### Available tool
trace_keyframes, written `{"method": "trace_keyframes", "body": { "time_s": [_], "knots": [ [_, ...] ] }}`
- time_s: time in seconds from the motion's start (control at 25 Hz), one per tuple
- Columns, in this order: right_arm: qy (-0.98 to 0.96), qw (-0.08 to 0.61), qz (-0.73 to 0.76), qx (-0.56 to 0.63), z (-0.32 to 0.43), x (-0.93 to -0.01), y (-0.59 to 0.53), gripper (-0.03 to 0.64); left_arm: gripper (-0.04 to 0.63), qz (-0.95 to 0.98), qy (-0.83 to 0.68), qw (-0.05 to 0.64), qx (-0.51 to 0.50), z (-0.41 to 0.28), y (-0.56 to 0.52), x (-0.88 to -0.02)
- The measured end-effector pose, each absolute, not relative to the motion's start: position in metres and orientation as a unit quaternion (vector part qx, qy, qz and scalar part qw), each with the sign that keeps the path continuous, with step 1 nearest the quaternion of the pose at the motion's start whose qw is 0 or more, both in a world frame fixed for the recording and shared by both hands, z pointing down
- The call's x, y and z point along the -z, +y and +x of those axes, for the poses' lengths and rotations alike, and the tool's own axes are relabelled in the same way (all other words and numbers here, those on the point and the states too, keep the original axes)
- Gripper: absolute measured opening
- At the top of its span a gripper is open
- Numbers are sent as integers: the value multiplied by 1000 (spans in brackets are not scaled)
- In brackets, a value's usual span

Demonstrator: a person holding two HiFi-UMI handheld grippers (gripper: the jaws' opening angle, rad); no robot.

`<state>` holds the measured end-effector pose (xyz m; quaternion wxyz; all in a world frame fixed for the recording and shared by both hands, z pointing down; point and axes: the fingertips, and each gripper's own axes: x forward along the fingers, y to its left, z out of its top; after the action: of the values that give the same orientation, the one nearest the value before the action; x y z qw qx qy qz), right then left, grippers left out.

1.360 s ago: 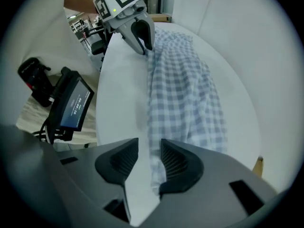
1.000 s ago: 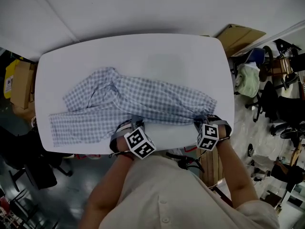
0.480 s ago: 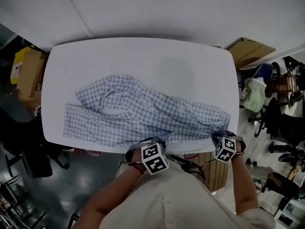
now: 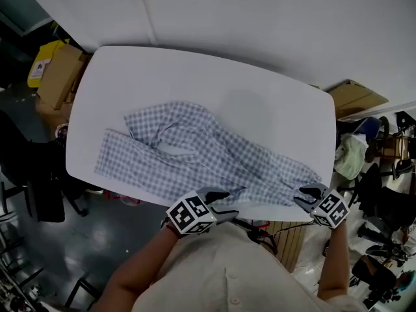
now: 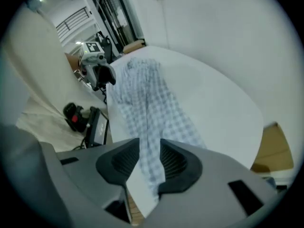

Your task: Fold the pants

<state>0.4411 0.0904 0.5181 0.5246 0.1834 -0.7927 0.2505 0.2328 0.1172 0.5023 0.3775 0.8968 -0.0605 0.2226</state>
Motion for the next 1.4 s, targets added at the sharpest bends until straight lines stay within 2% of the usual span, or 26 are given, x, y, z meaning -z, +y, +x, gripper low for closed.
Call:
{"method": "trace_keyframes", "body": {
  "time_s": [0.08, 0.36, 0.52, 0.6, 0.88, 1.2, 1.24, 1.28, 1.4],
  "knots": [
    [-820, 505, 161, -215, 399, -501, 56, 106, 259, 897, -91, 387, -192, 215, 95, -490],
    [-864, 483, 84, -113, 248, -497, -21, 38, 252, 884, -164, 409, -156, 158, 48, -489],
    [-877, 471, 53, -74, 167, -499, -49, 25, 162, 867, -223, 425, -136, 120, 30, -494],
    [-880, 469, 34, -59, 128, -500, -59, 21, 140, 854, -253, 435, -130, 98, 25, -496],
    [-880, 474, -35, 0, 4, -503, -92, 18, 127, 806, -361, 442, -155, -3, 11, -515],
    [-866, 489, -87, 52, -92, -527, -112, 21, 127, 772, -432, 444, -144, -84, -3, -526],
    [-862, 494, -95, 56, -101, -531, -113, 40, 127, 770, -434, 445, -144, -89, -4, -527],
    [-857, 501, -102, 60, -110, -536, -115, 92, 127, 769, -436, 445, -143, -94, -4, -528],
    [-846, 515, -118, 76, -135, -551, -121, 112, 127, 767, -437, 448, -140, -105, -4, -531]
  ]
}}
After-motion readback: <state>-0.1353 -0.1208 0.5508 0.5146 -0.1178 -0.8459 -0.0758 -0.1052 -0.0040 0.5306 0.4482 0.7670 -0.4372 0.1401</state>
